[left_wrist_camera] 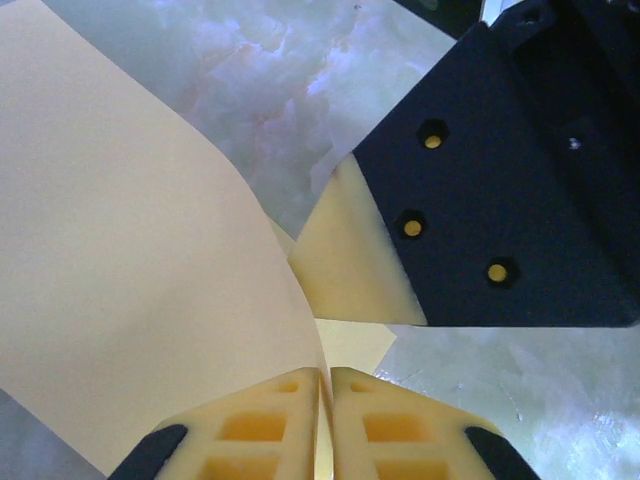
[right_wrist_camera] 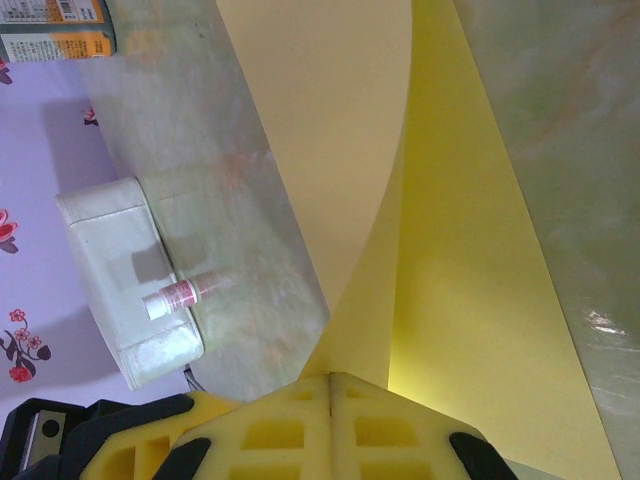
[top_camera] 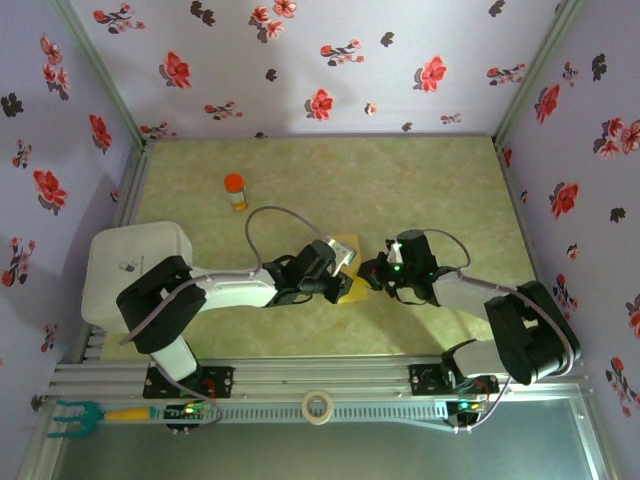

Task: Fold a paper plane with a square sheet of paper (pick it up from the middle)
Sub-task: Fold the triangle a second time at the center of the table.

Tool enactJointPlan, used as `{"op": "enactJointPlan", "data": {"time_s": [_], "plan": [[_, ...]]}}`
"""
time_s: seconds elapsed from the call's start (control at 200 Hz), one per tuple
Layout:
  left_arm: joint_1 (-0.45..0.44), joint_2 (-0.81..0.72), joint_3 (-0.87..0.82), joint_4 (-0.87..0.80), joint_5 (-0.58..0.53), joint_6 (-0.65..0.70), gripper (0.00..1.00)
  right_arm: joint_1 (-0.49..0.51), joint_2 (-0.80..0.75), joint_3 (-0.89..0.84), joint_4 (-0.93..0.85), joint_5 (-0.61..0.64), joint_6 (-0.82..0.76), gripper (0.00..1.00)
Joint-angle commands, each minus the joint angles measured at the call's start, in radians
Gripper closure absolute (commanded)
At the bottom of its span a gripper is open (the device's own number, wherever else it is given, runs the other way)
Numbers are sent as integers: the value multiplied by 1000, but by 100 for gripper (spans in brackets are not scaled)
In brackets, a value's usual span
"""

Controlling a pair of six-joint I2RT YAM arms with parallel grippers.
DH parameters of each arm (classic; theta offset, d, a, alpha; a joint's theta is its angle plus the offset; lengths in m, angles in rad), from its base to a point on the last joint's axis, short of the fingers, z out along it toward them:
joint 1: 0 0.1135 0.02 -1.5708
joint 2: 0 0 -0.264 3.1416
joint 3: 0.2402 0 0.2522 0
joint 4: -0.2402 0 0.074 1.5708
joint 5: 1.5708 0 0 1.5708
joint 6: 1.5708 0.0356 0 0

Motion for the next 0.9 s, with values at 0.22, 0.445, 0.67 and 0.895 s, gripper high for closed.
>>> {"op": "enactJointPlan", "data": {"time_s": [0.22, 0.445, 0.67, 0.895], "plan": [[12, 24, -18, 48, 13, -20, 88, 6, -2, -11, 4, -5, 3, 95], [16, 13, -30, 65, 18, -31, 100, 6, -51, -1, -157, 72, -64, 95], [21, 3, -34, 63, 18, -46, 100, 15, -30, 8, -214, 102, -106, 98], [24, 15, -19, 43, 23, -52, 100, 25, 40, 13, -141, 72, -90, 98]]}}
